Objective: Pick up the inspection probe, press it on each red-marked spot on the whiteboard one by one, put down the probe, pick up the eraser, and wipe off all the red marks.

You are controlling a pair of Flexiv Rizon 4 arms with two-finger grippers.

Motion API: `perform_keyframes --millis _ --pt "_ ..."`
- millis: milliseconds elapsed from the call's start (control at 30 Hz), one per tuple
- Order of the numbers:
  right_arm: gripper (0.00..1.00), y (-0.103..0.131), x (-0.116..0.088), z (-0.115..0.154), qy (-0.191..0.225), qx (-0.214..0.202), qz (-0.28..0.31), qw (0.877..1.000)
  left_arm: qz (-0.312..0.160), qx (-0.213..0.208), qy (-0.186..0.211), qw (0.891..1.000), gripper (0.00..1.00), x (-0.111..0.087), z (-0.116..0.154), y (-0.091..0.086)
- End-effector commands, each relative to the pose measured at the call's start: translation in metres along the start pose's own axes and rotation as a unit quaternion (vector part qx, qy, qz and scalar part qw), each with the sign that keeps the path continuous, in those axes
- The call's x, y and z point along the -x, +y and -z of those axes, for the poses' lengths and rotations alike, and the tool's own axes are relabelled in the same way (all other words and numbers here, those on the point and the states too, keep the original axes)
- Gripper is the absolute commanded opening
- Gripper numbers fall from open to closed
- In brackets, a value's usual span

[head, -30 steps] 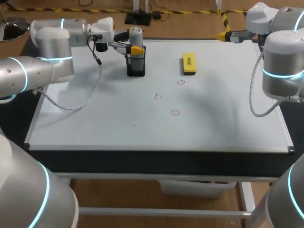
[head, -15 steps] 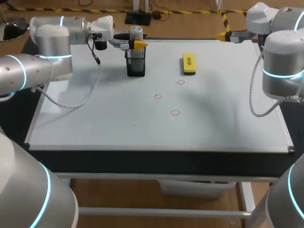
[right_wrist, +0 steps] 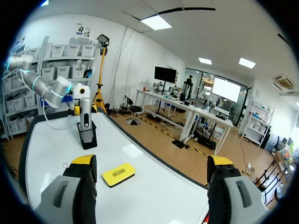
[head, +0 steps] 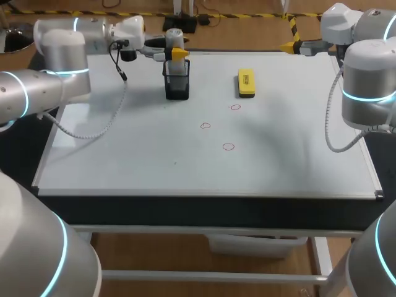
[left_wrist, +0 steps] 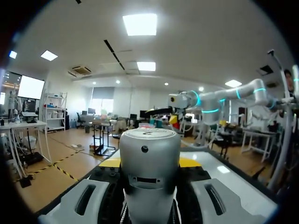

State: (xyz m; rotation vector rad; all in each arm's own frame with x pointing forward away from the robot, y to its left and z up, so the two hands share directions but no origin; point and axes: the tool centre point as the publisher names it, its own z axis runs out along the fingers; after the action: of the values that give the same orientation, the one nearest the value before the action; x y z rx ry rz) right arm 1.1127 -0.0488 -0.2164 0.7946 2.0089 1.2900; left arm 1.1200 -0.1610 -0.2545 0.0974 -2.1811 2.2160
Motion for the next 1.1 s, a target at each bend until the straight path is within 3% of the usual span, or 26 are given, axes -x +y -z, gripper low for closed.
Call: perform_keyframes --millis 33,1100 --pt "1.00 0.000 0.001 0.000 0.001 0.000 0.000 1.000 -0.006 0.017 -0.018 1.000 0.00 -0.011 0.000 -0.018" --pt "1.00 0.000 0.001 0.000 0.001 0.000 0.000 1.000 -0.060 -0.006 -0.057 0.997 0.00 -0.011 0.014 -0.090"
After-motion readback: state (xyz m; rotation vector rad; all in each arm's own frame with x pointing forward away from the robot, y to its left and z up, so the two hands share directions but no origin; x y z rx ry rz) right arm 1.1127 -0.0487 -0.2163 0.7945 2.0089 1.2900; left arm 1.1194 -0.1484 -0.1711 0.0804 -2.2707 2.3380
